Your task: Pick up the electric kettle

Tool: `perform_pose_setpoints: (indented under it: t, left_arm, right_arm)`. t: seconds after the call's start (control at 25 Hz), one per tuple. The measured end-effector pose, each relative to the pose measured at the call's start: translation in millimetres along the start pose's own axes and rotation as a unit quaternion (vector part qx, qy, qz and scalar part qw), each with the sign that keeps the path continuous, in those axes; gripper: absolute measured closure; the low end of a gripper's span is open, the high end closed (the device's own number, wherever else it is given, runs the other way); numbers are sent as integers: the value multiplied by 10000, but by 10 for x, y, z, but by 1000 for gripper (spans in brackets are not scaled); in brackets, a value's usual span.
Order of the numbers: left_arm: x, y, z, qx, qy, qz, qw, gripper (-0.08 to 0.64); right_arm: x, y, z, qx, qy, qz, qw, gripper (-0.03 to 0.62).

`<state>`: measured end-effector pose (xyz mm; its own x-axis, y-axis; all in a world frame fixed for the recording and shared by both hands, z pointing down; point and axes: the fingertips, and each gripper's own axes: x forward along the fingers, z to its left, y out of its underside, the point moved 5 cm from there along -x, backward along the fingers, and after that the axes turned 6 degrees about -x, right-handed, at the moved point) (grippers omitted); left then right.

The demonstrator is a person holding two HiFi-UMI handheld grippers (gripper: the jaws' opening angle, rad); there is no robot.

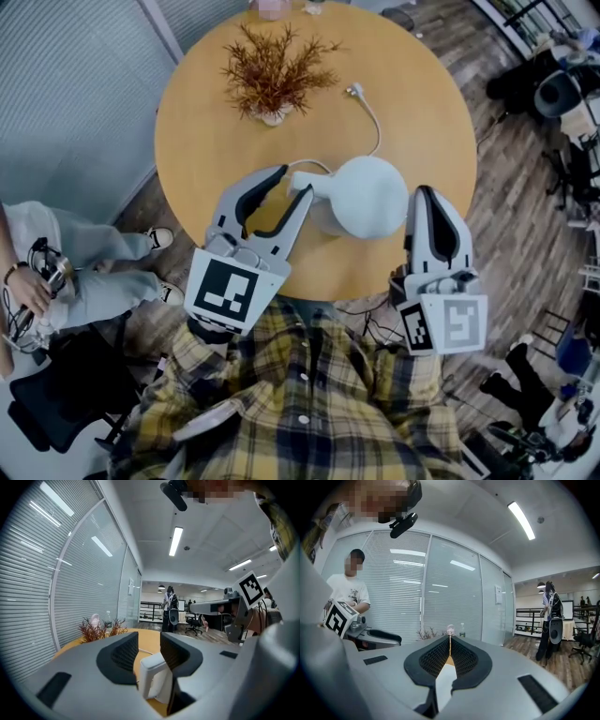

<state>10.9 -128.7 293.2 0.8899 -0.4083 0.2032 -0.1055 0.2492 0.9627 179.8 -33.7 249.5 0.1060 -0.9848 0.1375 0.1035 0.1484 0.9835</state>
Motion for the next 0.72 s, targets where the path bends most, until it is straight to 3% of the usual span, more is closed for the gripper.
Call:
perform_pose_setpoints:
  t: [0.32,0.72]
  left_arm:
    - [5,392,89,44,-107,195,9997,356]
    - [178,800,144,211,-230,516,9982,342]
  right_arm:
    - [19,162,-105,145,78,52,9999,557]
    - [8,257,-116,81,50,216,9997,557]
